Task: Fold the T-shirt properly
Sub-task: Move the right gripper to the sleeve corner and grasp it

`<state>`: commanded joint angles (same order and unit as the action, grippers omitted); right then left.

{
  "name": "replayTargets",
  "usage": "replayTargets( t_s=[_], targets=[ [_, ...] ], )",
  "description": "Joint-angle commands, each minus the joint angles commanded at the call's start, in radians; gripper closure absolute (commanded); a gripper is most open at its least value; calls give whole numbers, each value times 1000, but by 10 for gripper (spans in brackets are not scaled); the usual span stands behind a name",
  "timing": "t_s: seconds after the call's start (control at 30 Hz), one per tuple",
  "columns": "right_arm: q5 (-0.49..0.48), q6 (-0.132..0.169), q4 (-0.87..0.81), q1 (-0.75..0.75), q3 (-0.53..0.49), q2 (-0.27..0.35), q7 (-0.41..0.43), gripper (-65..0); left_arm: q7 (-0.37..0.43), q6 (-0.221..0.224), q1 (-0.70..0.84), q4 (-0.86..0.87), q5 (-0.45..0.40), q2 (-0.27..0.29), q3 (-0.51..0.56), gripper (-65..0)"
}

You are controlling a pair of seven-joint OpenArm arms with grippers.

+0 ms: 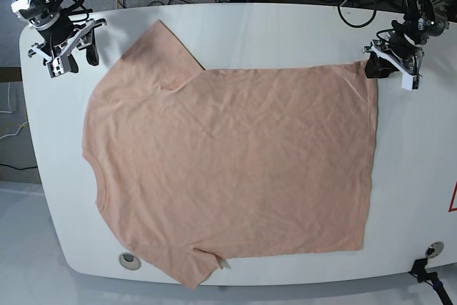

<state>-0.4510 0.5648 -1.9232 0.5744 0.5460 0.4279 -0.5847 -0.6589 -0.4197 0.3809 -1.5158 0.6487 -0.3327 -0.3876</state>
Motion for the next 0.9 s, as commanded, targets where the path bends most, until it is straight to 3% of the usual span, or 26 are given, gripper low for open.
replayTargets(
  t_s=[0.67,0.9],
  targets=[
    [-1,3,7,-1,3,6,11,-294,-160,-10,26,5,208,-3,4,-163],
    [-1,2,6,-5,8,-1,15,-296,-130,-29,23,4,200,2,14,-69]
  ],
)
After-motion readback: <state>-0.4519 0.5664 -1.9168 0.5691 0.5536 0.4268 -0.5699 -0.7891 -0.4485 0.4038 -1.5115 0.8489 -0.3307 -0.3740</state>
